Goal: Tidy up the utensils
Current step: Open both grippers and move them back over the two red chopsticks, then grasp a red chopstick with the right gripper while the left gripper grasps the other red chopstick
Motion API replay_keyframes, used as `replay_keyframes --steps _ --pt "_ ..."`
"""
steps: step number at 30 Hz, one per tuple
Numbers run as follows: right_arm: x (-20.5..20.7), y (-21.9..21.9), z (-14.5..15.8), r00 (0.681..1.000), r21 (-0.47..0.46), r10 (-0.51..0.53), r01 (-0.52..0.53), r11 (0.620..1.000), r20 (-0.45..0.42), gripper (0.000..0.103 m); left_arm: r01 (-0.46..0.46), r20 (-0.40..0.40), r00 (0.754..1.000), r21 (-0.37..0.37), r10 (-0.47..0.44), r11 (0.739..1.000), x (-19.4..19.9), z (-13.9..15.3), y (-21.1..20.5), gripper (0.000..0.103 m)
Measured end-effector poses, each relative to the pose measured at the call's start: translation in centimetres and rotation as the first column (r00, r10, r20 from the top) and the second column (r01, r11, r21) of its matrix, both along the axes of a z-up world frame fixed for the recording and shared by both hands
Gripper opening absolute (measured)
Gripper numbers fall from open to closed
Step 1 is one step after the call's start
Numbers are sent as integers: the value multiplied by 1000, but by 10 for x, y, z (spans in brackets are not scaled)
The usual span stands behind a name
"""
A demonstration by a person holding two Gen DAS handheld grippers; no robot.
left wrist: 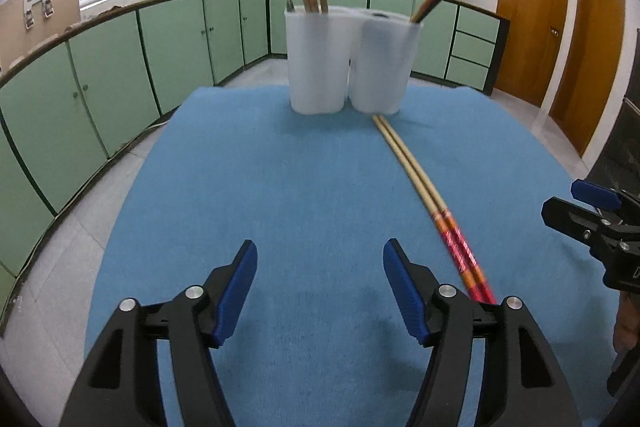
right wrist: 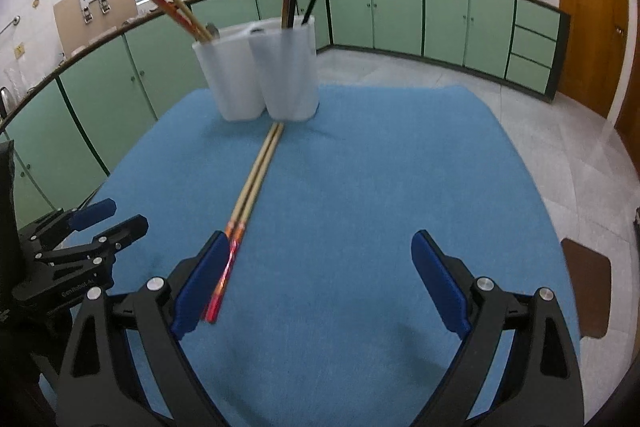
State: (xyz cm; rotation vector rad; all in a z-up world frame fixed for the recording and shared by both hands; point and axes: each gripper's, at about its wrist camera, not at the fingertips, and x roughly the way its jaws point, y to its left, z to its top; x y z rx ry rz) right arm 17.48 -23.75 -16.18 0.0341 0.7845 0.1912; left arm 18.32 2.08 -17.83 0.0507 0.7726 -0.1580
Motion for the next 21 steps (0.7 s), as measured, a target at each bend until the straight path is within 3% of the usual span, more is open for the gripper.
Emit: replay_keyframes --steps 11,17,21 --pt "-8 14 -25 997 9 14 -13 1000 -79 89 -10 -47 999 3 10 1000 -1 -8 5 69" --pt "-15 36 -33 990 -26 78 -81 996 -115 89 -18 -57 998 -9 18 1000 -1 -8 10 69" --pt "-17 46 -35 985 -58 107 -115 992 -133 81 -20 -58 998 -15 19 1000 -2 -9 11 69"
